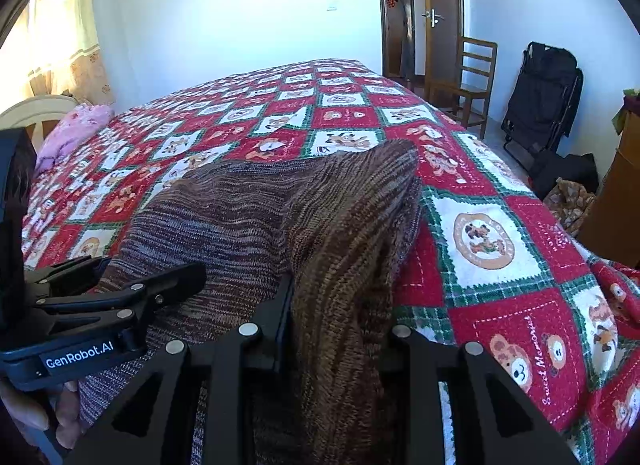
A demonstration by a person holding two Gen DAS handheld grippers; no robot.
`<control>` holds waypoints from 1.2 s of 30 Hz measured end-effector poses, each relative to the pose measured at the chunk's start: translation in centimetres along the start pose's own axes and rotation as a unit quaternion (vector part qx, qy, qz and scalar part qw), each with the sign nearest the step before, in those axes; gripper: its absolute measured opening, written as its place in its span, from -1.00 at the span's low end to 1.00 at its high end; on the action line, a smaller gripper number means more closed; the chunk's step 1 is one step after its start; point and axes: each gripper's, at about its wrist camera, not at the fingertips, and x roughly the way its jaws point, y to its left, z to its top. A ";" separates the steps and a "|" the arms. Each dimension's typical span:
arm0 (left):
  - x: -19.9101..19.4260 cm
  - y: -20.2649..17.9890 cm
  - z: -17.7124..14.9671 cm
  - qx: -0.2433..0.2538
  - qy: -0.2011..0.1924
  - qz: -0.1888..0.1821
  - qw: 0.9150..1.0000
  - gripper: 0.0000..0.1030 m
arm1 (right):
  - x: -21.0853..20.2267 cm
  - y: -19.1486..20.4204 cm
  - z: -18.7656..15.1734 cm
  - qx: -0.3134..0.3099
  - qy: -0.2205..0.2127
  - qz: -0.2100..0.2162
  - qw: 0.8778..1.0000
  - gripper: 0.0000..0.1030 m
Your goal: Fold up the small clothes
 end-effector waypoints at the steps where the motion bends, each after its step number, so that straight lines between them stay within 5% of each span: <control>1: 0.0 0.0 0.0 0.001 0.001 0.001 1.000 0.23 | 0.0 0.2 0.0 0.000 0.000 -0.006 1.000 -0.43; 7: -0.2 0.3 0.0 0.001 0.000 -0.008 1.000 0.18 | -0.9 1.9 0.2 0.012 0.002 -0.051 0.999 -0.50; 12: -1.4 1.0 -0.4 -0.006 -0.006 -0.035 0.999 -0.04 | -4.1 3.1 0.3 0.041 -0.028 -0.044 0.998 -0.53; 16: -3.9 1.8 -0.7 -0.033 -0.019 -0.052 0.998 -0.44 | -7.3 5.5 0.6 0.039 -0.056 -0.043 0.997 -0.53; 36: -16.2 3.7 -3.1 0.026 -0.108 -0.045 0.993 -0.55 | -19.2 14.5 -1.3 0.043 -0.150 -0.001 0.988 -0.53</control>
